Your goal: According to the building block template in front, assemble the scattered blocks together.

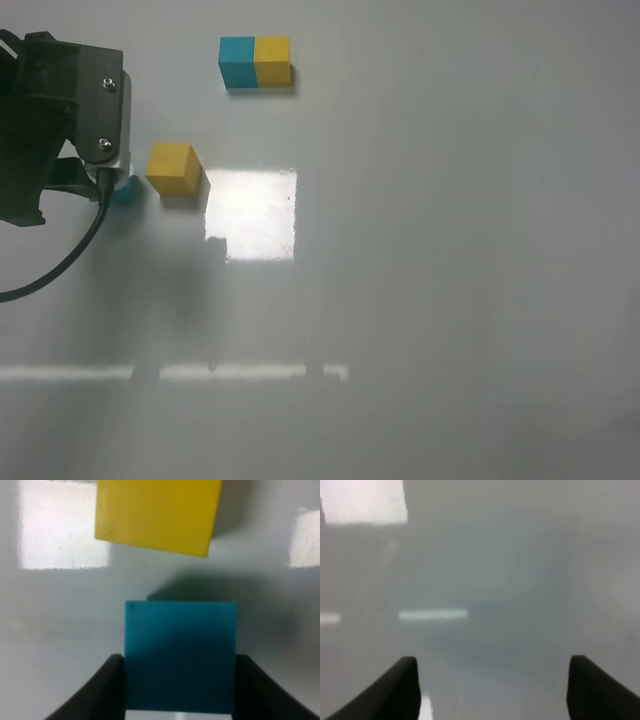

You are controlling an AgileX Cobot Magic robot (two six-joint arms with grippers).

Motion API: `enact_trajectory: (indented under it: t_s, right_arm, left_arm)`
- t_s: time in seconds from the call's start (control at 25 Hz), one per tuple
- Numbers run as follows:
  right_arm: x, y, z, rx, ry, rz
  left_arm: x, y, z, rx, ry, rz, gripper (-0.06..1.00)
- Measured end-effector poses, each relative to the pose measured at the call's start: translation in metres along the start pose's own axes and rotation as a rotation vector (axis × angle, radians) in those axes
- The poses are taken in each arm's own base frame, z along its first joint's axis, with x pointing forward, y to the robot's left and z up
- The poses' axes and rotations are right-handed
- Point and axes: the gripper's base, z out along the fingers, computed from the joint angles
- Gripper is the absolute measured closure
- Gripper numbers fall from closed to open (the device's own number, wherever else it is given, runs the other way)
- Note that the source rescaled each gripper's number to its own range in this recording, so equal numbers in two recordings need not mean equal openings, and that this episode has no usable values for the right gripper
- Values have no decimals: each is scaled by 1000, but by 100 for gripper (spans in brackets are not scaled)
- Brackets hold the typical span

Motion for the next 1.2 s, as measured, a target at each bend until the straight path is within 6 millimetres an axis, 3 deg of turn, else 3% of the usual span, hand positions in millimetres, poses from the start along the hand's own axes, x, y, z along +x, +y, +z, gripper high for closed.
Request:
enact_trajectory:
  t_s: [0.84,1.2]
  right_arm:
    - [0,0,0,0,0,0]
    - [0,0,0,0,0,0]
  left_arm:
    - [-4,5,0,-56,-40,14,92]
    - [-9,5,10,-38,-72,16,93]
